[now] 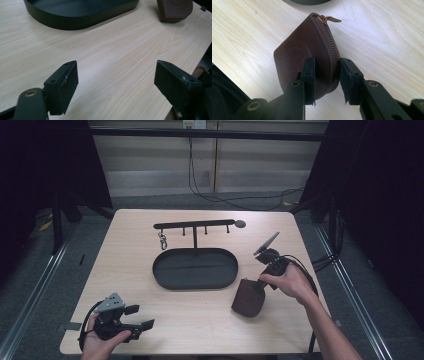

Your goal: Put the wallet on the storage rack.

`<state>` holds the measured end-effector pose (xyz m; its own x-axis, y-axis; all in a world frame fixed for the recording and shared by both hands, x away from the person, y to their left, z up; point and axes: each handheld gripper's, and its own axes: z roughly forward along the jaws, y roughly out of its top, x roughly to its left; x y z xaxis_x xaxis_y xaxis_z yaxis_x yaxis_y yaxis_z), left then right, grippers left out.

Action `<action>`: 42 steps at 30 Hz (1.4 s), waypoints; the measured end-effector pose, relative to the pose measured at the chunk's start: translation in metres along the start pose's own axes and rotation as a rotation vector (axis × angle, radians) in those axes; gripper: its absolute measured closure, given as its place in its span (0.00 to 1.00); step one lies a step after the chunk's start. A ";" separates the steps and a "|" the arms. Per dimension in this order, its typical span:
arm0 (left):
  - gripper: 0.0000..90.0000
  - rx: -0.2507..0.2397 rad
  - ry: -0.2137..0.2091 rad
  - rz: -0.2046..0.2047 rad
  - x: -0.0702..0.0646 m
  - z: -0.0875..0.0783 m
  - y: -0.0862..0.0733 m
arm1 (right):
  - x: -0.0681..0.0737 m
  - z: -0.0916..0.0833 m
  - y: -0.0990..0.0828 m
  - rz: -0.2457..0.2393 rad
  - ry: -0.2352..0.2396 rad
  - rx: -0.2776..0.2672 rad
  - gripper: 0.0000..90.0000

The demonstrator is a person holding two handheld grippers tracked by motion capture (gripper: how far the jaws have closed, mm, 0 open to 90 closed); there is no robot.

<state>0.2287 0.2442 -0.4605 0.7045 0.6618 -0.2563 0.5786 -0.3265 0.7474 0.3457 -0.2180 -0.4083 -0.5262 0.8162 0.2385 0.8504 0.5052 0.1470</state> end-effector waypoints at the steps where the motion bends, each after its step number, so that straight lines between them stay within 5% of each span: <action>1: 0.22 0.001 -0.001 -0.001 0.000 0.000 0.000 | 0.001 -0.001 0.000 -0.001 -0.006 -0.002 0.74; 14: 0.22 0.009 0.001 -0.005 0.001 0.000 0.000 | 0.010 -0.023 0.007 0.018 -0.095 0.027 0.74; 42: 0.22 0.010 -0.001 -0.009 0.002 0.002 0.001 | 0.015 -0.056 0.023 0.016 -0.115 -0.005 0.74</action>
<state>0.2311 0.2441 -0.4616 0.6997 0.6639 -0.2639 0.5892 -0.3272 0.7388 0.3578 -0.2096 -0.3477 -0.5092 0.8509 0.1293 0.8583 0.4910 0.1492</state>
